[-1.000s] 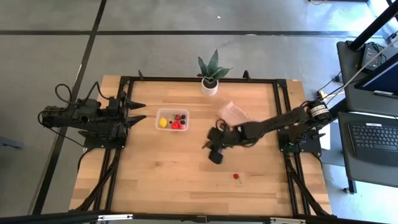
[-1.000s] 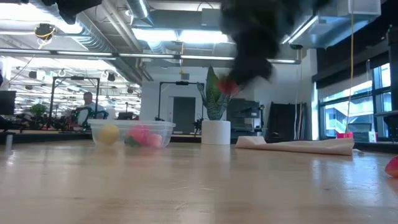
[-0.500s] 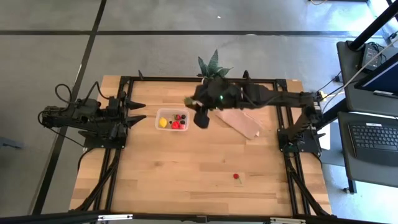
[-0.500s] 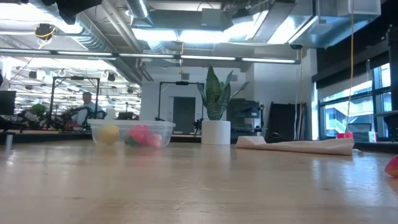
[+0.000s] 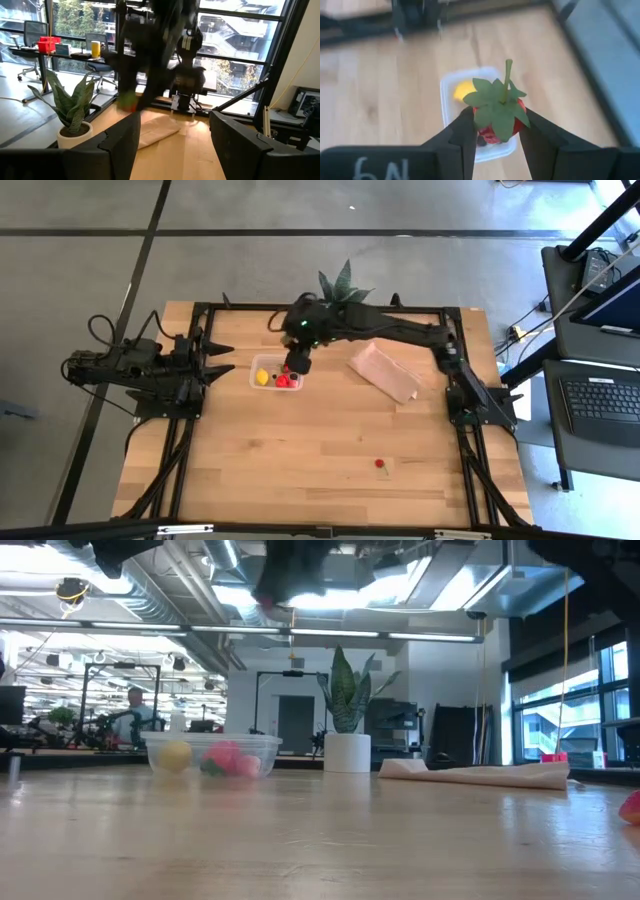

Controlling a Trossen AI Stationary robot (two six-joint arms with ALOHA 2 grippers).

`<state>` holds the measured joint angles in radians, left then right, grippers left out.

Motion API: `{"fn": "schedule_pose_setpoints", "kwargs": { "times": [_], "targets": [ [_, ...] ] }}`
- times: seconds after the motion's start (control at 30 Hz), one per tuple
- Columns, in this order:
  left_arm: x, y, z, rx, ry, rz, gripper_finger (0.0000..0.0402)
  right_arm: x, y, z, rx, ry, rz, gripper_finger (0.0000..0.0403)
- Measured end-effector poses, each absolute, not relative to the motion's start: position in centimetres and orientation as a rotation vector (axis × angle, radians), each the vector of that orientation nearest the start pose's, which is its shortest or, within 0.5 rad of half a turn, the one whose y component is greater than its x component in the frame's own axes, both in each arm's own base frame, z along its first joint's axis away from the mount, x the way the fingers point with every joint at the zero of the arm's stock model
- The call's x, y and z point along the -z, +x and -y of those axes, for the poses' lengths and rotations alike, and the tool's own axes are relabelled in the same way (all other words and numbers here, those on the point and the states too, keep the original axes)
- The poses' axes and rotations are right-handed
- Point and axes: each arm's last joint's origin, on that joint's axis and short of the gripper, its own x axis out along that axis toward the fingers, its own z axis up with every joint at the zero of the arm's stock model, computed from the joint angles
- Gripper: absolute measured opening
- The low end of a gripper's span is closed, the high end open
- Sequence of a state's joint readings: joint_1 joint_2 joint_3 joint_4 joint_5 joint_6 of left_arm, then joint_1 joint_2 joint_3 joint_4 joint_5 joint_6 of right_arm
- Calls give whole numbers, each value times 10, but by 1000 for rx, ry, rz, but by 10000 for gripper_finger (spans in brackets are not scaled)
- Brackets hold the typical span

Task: Pick and placing Produce into tupperware
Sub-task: Put the red strawberry into the transparent container

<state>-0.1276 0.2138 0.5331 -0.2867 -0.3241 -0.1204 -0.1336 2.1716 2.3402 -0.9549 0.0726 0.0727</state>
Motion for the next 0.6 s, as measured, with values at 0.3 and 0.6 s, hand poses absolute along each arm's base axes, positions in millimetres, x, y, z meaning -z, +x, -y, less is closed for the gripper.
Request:
{"fn": "schedule_pose_setpoints", "kwargs": {
  "times": [0.3, 0.6],
  "targets": [
    [-296, 72, 0, -194, -127, 44, 229, -257, 504, 78, 185, 117, -984, 129],
    [-296, 72, 0, -194, -127, 43, 229, -206, 519, 80, 150, 162, -1065, 129]
  ]
}}
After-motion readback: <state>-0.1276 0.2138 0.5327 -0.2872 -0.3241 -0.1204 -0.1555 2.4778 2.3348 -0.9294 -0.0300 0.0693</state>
